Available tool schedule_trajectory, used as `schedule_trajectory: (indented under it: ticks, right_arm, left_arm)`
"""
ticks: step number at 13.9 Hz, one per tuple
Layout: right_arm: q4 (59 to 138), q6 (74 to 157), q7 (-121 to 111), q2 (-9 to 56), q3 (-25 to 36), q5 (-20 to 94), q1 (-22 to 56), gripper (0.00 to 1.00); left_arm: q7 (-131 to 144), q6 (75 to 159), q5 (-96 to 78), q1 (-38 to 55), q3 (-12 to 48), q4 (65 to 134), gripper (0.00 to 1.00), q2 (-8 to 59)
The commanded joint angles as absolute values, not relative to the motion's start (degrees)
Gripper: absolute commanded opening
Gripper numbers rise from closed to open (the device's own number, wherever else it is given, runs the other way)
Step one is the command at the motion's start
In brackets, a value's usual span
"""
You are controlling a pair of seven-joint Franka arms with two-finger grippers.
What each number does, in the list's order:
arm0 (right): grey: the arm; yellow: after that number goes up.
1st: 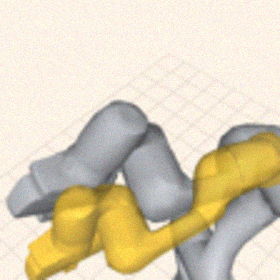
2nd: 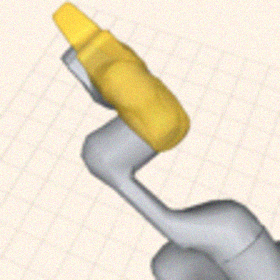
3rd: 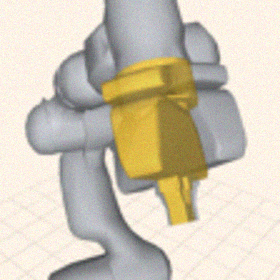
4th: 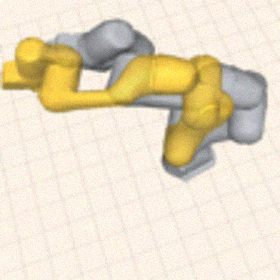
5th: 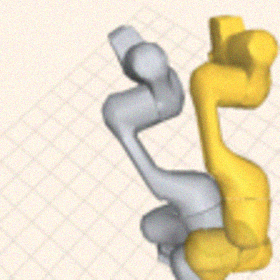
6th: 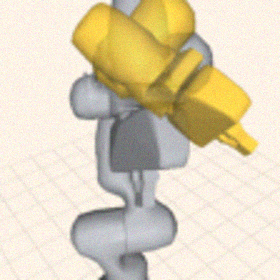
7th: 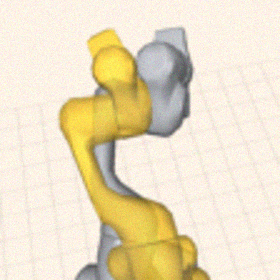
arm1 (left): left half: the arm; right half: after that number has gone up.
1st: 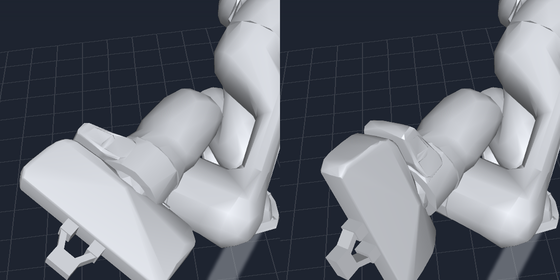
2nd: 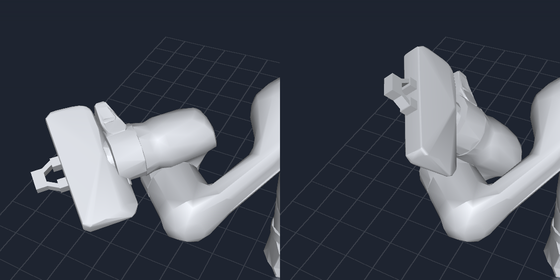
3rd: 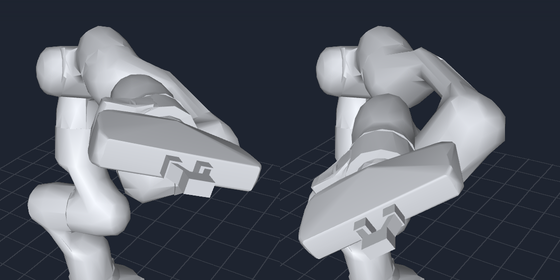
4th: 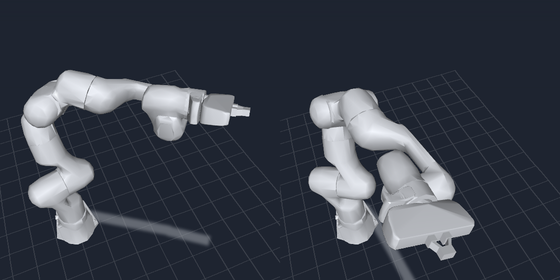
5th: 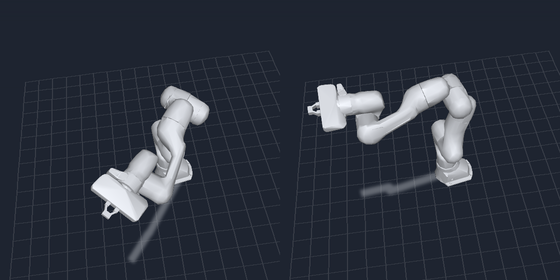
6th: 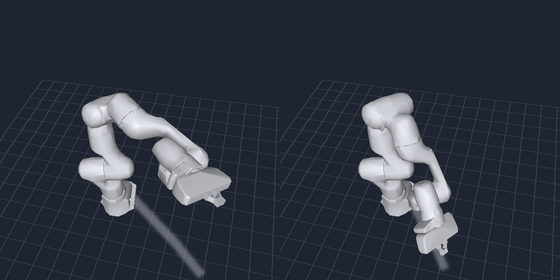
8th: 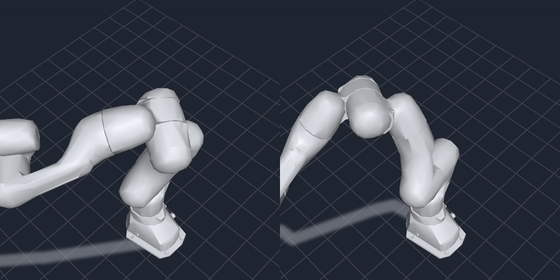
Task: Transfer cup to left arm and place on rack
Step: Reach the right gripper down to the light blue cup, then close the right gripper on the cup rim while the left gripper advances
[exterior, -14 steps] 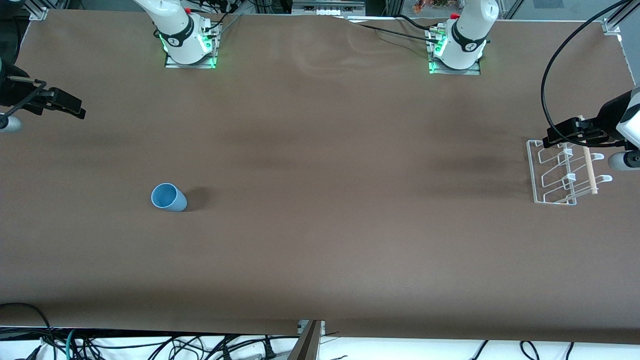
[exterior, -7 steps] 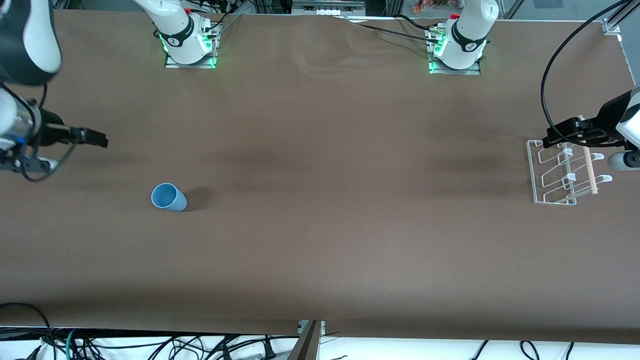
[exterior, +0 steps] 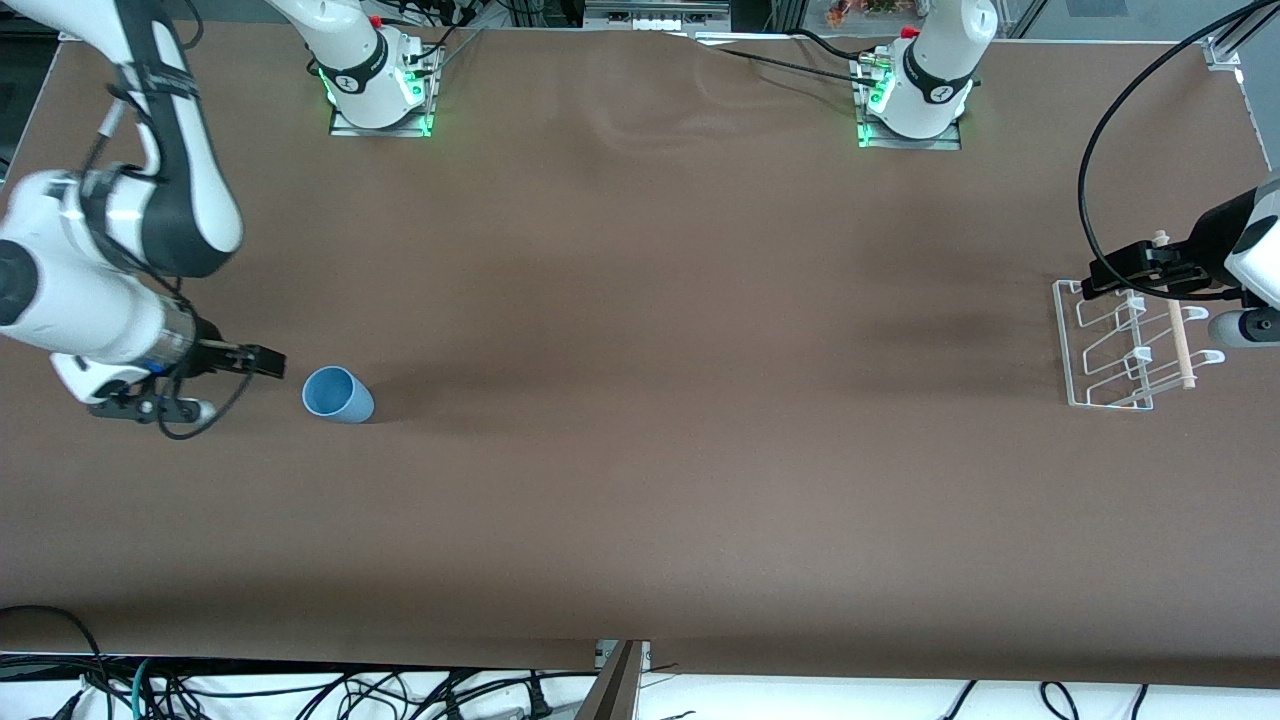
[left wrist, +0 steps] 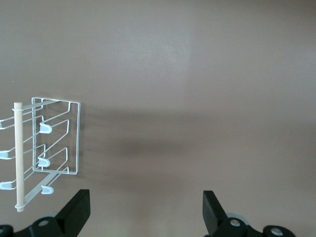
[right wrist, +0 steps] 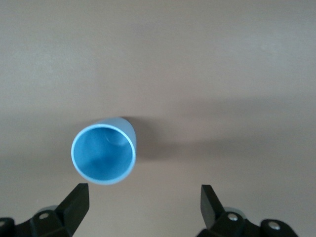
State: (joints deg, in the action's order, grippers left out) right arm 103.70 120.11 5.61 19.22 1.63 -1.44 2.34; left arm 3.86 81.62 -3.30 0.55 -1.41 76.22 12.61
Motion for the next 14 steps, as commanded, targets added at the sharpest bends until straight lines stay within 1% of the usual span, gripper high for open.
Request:
schedule_trajectory:
  ticks: [1,4,6,7,8,11,12,14]
  right_arm:
    - [107.8,126.4,7.2,19.5,1.9,-1.2,3.3,1.00]
    - [109.2,131.2,7.3,22.2,1.9,-1.2,3.3,1.00]
    - [112.4,137.1,7.2,23.1,1.9,-1.2,3.3,0.98]
    - [113.9,139.3,7.2,23.6,1.9,-1.2,3.3,0.93]
    - [114.9,140.7,7.2,23.7,1.9,-1.2,3.3,0.80]
    - [114.9,141.3,7.1,25.0,1.9,-1.2,3.3,0.18]
    - [114.7,141.2,6.6,25.2,1.9,-1.2,3.3,0.01]
    - [114.0,140.9,6.2,25.2,1.9,-1.3,3.3,0.00]
  left_arm:
    - [3.5,80.1,-2.5,1.0,-1.4,74.5,1.00,13.3]
    - [3.5,79.8,-2.5,1.5,-1.5,74.3,1.00,13.5]
    - [3.4,79.9,-2.5,1.2,-1.6,74.3,1.00,13.7]
    - [3.3,80.1,-2.5,0.8,-1.6,74.4,1.00,13.8]
    - [2.7,80.1,-2.5,0.8,-1.6,74.4,1.00,13.9]
    - [-2.4,80.3,-2.4,0.5,-1.6,74.6,1.00,14.8]
    - [-3.5,80.4,-2.4,0.6,-1.6,75.1,1.00,15.0]
    - [-3.9,80.5,-2.5,1.4,-1.3,75.2,1.00,15.4]
